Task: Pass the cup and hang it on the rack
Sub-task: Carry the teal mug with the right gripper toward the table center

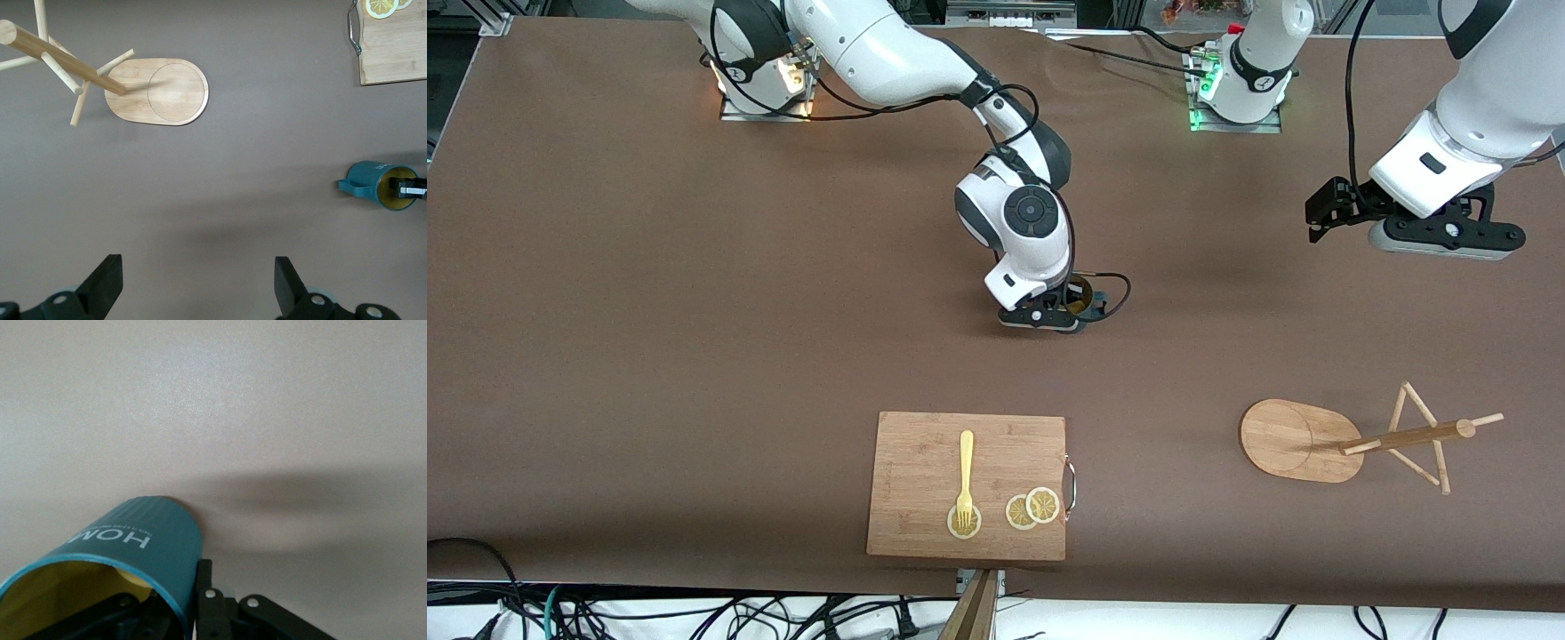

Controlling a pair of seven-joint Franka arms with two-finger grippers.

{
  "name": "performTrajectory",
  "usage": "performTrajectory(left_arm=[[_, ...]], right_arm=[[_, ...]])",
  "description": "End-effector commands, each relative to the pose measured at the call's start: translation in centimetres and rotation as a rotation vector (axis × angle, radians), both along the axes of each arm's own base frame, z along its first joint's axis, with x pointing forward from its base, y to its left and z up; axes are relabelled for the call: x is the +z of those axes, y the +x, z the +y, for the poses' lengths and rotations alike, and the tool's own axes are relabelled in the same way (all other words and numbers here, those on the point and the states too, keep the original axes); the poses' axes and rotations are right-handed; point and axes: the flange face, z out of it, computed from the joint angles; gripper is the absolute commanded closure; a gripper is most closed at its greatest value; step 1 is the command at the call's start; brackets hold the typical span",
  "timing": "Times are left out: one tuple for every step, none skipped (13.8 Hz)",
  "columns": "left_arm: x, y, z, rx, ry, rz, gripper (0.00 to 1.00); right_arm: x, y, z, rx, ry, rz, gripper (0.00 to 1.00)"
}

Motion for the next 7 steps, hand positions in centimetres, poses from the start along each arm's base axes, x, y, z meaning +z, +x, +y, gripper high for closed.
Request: performTrajectory(left_arm=[[0.4,0.4,0.0,0.009,-0.020,0.011,0.00],[0.3,0.3,0.0,0.009,-0.020,0.012,0.00],[0.3,0.3,0.0,0.009,-0.020,0.012,0.00],[0.4,0.4,0.0,0.009,-0.020,0.011,0.00],[0.3,0.3,0.0,0.009,-0.020,0.012,0.00],[0.3,0.3,0.0,0.009,-0.020,0.012,0.00],[0.3,0.3,0.0,0.006,-0.020,0.012,0.00]], right_arm=[[0.4,-0.1,0.7,-0.007,-0.002,-0.026,0.79],[0.4,-0.1,0.7,-0.007,-0.003,-0.025,0.78],[0.4,-0.1,0.7,-0.007,-0.003,-0.025,0.76],[0.6,-0.1,0.7,-0.007,-0.002,-0.026,0.75],[0.7,0.1,0.6,-0.008,-0.004,-0.026,0.73],[1.2,0.1,0.5,-0.006,-0.007,-0.023,0.71],[1.4,0.3,0.1,-0.011,-0.020,-0.009,0.67]])
